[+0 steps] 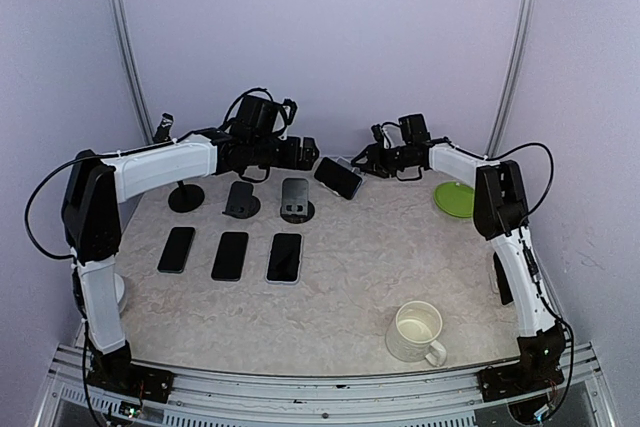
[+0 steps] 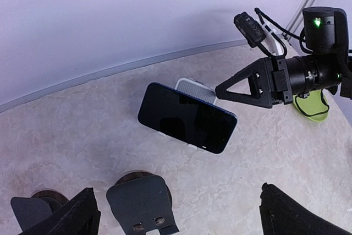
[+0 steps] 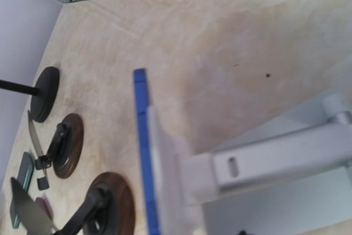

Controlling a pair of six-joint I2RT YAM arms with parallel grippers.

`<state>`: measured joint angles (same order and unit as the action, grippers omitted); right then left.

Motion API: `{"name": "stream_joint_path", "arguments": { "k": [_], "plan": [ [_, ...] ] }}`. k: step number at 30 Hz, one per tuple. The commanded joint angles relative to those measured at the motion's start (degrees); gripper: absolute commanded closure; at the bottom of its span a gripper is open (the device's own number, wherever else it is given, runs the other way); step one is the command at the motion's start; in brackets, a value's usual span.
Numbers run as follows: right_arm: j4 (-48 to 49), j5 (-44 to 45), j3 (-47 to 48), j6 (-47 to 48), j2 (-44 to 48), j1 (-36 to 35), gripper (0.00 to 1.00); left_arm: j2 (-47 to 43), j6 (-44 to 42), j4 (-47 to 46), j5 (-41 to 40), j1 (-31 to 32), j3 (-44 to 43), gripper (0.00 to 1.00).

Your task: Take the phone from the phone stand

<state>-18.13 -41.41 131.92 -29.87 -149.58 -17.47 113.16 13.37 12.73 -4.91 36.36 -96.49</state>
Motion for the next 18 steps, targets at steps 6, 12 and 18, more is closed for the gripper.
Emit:
{"name": "stream_joint_path", "arguments": {
  "k": [6, 12, 18],
  "plan": [
    [8.7, -2.9, 5.6, -5.4, -5.1, 1.0, 0.59, -0.1, -0.6, 3.2, -1.3, -1.0, -2.6, 0.01],
    [9.8, -4.7, 7.2, -6.5, -6.9, 0.7, 0.61, 0.5, -0.4, 3.9, -2.0, -1.6, -3.2, 0.01],
    [9.7, -3.9, 7.9, -6.6, -7.6, 0.0, 0.62, 1.3, -0.9, 4.1, -2.5, -1.8, -3.8, 0.01]
  ]
}}
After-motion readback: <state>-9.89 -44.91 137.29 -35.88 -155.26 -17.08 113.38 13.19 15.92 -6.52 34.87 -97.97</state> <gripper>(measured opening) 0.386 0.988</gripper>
